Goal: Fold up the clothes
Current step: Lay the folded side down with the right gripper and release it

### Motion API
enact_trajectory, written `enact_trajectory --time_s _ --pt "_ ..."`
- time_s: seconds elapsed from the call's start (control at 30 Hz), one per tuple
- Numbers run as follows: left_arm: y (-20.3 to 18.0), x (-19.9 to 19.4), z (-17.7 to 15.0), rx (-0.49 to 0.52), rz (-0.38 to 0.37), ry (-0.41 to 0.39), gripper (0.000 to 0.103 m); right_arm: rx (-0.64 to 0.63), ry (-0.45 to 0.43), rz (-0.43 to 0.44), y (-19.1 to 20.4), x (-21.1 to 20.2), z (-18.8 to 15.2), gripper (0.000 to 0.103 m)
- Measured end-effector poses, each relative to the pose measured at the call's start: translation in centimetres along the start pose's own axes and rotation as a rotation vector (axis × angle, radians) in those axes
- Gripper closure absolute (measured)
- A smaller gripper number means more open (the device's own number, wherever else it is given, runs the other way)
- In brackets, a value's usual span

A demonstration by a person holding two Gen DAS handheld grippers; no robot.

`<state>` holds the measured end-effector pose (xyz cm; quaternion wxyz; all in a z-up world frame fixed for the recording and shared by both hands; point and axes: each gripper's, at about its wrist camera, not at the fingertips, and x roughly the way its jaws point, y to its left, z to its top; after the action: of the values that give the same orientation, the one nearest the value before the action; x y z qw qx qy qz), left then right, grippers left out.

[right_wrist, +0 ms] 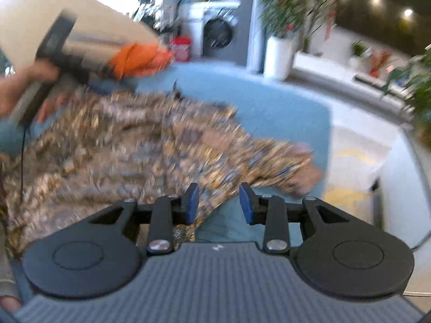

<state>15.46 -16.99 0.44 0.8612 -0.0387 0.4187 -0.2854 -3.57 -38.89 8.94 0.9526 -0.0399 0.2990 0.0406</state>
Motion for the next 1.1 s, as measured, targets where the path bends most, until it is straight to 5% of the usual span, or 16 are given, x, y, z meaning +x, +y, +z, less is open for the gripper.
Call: enact_trajectory --time_s 0.13,0.3,0.43,0.53,0.77,0.87,0.93,1.1 --pt "0.3 0.3 -3.0 0.02 -0.015 0.058 0.0 -0.067 0.104 0.033 1.6 -3.3 0.5 0.058" --pt "1.8 1.5 -5.3 -0.058 -0.026 0.142 0.0 -0.054 0.247 0.078 6.4 1.7 -2.8 0.058" --pt "2.2 1.4 -6.7 -0.065 -0.029 0.167 0.0 -0.612 0.314 0.095 13.9 5.2 -7.1 0.058" --pt "1.8 0.7 -8.0 -0.06 -0.043 0.184 0.0 -0.811 0.326 0.057 14.6 7.0 -8.4 0.058" --pt "0.8 0.6 -9.4 -0.027 -0.051 0.207 0.0 -0.736 0.458 0.219 11.3 9.8 -7.3 0.061" --pt "0.8 0.7 -9.7 -0.03 -0.062 0.214 0.0 -0.639 0.488 0.294 10.7 9.9 -7.2 0.082" --pt "1.0 0.6 -9.9 -0.034 -0.065 0.216 0.0 -0.601 0.474 0.329 10.5 9.1 -7.0 0.099" --pt "1.5 0.5 -10.3 -0.045 -0.076 0.221 0.0 -0.543 0.387 0.343 10.9 5.4 -6.6 0.099"
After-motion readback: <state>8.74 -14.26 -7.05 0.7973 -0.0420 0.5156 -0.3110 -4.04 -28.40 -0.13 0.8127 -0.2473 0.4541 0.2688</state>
